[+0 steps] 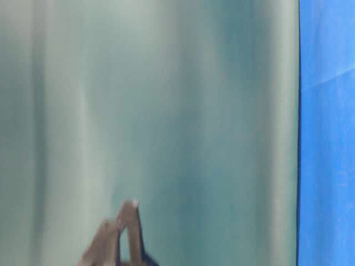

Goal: Handover the blue block to the right arm after grasping it with the left arm, then place it in the designated position.
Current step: 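Move the open left gripper over the dark-blue cube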

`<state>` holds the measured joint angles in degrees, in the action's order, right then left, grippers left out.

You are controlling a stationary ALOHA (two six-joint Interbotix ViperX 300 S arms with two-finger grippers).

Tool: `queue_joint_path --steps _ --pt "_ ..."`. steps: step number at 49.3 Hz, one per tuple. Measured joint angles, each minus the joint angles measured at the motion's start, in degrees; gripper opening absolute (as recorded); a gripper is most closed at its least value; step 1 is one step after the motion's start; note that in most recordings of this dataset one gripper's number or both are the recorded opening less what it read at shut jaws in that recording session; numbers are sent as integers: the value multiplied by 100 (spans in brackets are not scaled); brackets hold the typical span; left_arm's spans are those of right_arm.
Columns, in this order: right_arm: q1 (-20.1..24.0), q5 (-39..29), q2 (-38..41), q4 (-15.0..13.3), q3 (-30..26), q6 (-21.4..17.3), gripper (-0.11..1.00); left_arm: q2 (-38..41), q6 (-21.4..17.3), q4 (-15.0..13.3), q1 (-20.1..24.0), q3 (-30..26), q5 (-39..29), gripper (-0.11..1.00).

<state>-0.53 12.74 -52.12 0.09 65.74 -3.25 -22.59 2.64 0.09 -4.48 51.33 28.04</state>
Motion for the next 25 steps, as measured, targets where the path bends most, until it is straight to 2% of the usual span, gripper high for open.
queue_joint_path --steps 12,25 --pt "0 9 0 0 -9 0 99 1028 0 0 -97 -993 -26 93" --pt "0 0 9 0 -18 0 99 1890 -44 0 -97 -1916 -360 93"
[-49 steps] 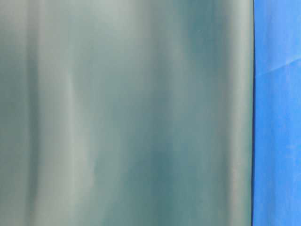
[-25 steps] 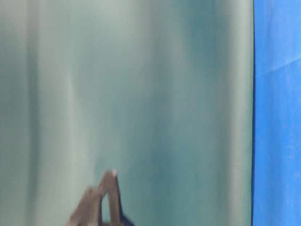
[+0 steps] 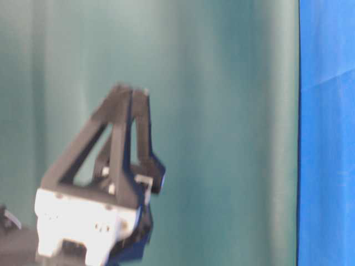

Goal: Handover the blue block to the right arm after grasping it with the left arm, then place it in the designated position.
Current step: 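Move the open left gripper over the dark-blue cube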

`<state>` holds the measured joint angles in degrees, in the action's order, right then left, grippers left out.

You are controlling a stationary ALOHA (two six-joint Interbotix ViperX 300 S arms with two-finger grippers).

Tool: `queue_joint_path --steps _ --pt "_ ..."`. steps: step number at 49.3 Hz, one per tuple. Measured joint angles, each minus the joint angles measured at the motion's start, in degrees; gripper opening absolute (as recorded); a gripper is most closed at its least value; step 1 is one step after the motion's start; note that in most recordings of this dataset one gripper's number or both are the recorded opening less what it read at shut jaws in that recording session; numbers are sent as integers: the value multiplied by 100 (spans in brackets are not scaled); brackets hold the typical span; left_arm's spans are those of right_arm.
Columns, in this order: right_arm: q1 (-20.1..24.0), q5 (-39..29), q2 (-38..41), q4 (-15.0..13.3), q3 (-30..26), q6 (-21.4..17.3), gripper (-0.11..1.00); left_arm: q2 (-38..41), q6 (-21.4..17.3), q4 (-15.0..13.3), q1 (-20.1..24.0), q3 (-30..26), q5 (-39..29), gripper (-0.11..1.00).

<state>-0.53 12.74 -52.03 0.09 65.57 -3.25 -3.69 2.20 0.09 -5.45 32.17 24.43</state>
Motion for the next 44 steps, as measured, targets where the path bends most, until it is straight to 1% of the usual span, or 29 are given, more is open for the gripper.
queue_joint_path --steps 4,13,34,38,44 --pt "0 0 0 0 0 0 99 211 -44 9 0 -229 -97 93" --pt "0 0 0 -9 0 0 99 387 -53 9 -9 -571 -272 93" --pt "0 0 35 0 0 0 99 422 -26 9 0 -624 -536 93" --pt "0 0 35 0 0 0 99 422 -9 18 -9 -624 -738 93" --pt "0 0 35 0 0 0 99 422 18 9 0 -809 -1397 93"
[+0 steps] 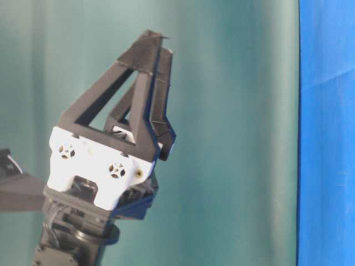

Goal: Handover the blue block to the right arm after grasping it with the left arm, then place it in the designated position.
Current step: 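Move the open left gripper over the dark-blue cube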

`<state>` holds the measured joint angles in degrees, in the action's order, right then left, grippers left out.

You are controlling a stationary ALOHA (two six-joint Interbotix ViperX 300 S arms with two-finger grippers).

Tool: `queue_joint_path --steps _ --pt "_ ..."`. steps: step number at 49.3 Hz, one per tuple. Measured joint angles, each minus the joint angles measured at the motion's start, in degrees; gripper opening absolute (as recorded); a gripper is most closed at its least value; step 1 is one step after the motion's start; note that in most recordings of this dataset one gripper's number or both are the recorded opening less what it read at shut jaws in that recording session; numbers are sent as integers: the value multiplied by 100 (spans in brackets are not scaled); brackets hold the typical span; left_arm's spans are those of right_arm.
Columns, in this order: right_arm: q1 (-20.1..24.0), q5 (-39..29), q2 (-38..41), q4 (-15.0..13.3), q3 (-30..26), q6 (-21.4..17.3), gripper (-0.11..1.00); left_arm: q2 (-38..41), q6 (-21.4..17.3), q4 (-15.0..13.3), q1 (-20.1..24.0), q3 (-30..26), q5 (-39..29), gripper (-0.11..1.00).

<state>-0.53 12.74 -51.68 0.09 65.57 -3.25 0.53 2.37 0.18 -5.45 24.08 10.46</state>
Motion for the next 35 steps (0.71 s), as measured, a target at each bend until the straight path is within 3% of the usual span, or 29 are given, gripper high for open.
queue_joint_path --steps 20,35 --pt "0 0 0 0 0 0 99 650 211 0 -26 -1547 -3735 93" --pt "0 0 18 0 0 0 99 967 185 44 -44 -2250 -5186 93"
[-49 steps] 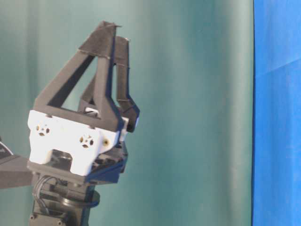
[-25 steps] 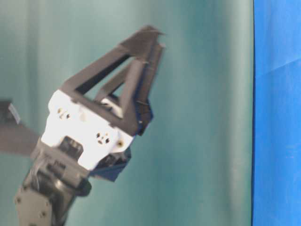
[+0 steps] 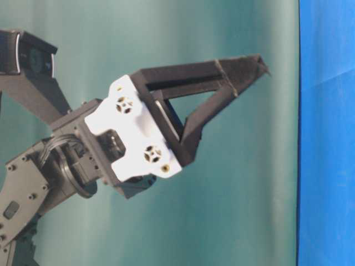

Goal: Handover the blue block to the right arm after grasping it with the left arm, then place it in the designated position.
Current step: 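Move the open left gripper over the dark-blue cube, then lower the left gripper around the blue cube and close it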

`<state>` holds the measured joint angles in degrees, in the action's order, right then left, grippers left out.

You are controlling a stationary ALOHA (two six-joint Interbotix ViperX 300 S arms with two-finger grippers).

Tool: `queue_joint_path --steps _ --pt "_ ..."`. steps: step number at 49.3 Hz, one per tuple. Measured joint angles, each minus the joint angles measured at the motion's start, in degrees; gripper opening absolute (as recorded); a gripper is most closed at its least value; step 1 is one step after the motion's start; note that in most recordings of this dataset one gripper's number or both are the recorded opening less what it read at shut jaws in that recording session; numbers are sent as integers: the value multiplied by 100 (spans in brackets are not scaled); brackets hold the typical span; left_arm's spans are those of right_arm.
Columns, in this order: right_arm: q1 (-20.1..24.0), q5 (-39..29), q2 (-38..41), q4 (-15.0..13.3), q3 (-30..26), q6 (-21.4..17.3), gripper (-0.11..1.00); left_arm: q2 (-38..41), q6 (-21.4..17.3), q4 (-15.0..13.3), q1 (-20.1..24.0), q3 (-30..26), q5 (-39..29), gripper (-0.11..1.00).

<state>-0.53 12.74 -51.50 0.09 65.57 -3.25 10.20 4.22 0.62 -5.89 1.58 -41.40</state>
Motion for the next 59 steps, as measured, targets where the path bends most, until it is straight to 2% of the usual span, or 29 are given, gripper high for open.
queue_joint_path --steps 59 --pt "0 -18 0 -9 0 0 98 9 35 9 -9 -35 -114 93"
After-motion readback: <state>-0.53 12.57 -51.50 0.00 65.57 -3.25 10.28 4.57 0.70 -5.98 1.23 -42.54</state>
